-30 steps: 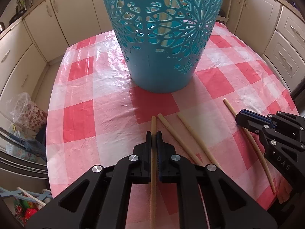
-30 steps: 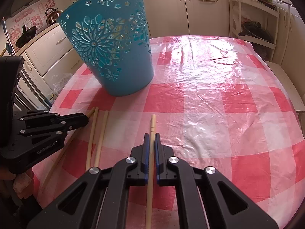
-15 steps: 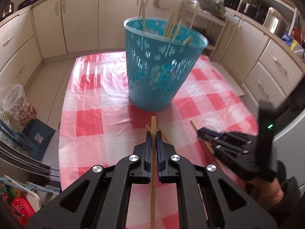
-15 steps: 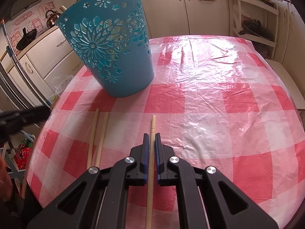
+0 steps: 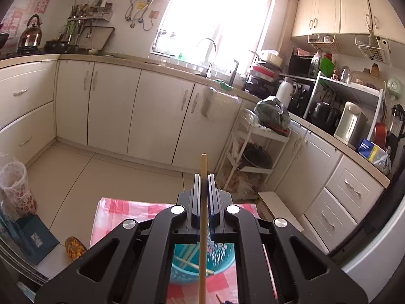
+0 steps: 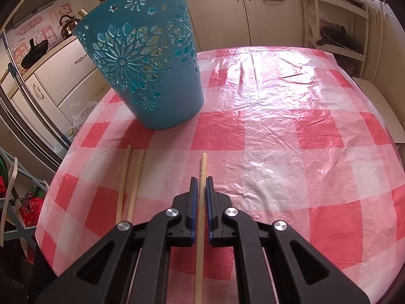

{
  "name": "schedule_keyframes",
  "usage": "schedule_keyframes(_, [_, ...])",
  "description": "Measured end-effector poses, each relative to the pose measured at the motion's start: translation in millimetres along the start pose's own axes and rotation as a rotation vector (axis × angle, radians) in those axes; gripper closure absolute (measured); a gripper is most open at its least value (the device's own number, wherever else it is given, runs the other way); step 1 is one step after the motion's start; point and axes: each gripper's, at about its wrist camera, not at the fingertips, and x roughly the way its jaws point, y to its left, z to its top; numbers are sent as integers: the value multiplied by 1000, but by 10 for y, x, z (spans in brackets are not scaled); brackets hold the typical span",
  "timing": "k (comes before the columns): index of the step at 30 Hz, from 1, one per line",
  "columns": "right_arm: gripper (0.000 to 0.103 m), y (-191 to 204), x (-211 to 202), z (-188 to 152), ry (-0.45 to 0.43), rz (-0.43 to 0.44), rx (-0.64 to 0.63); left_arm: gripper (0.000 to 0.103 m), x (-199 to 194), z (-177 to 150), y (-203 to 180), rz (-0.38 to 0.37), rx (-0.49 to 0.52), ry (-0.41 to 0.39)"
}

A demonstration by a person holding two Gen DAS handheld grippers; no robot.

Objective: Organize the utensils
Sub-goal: 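Lift the left tool's chopstick over the basket and lower it inside, then open the left tool while the right tool lifts its chopstick over the basket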

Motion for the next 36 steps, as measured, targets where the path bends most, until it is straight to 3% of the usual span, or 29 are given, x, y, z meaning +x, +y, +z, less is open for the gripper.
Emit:
schedule_keyframes(11, [96, -143, -2, 27, 3, 51, 40, 98, 746, 31, 54, 105, -38, -104])
schedule_keyframes(23, [94, -195, -4, 37, 6, 75, 47, 98, 974, -266, 161, 159, -26, -123])
schedule_keyframes(36, [93, -189, -2, 32, 5, 74, 49, 98, 999, -602, 190, 174, 70, -1])
